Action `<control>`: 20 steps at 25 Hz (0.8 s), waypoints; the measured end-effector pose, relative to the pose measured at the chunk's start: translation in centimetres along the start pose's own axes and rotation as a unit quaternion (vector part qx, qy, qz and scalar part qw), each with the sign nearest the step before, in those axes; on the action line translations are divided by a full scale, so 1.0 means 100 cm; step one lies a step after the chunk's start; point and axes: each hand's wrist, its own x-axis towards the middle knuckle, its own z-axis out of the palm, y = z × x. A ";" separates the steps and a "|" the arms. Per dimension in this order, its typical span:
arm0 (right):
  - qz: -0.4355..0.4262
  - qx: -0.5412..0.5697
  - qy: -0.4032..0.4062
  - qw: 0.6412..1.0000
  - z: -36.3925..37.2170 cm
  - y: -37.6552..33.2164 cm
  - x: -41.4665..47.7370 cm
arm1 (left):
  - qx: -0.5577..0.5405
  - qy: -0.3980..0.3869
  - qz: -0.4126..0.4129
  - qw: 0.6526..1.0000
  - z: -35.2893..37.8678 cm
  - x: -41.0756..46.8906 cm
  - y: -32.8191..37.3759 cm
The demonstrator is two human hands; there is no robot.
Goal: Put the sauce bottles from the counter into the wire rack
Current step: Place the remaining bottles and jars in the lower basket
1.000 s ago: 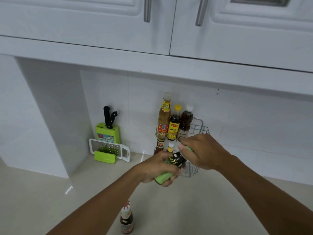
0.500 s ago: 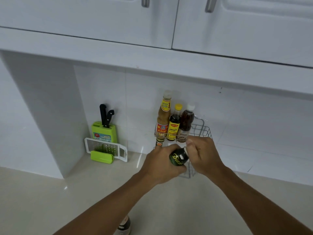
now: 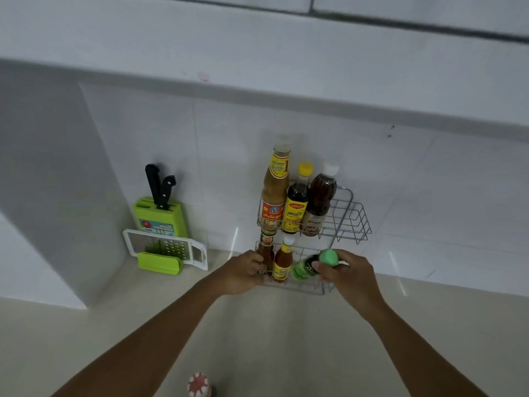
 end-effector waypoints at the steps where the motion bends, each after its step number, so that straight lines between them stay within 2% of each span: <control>1: 0.005 -0.016 0.026 1.000 0.007 0.012 0.004 | -0.012 0.017 -0.027 0.999 0.001 0.008 -0.012; 4: 0.012 -0.025 0.090 0.996 0.027 0.037 0.021 | -0.066 0.038 -0.080 0.994 0.011 0.029 -0.033; 7: 0.019 -0.040 0.102 0.994 0.040 0.050 0.041 | -0.091 0.039 -0.109 0.989 0.020 0.043 -0.038; 14: 0.028 -0.193 0.005 0.981 0.053 0.063 0.082 | -0.140 0.058 -0.085 0.985 0.030 0.060 -0.053; 20: 0.033 -0.241 -0.060 0.968 0.062 0.078 0.098 | -0.214 0.051 -0.090 0.971 0.027 0.058 -0.059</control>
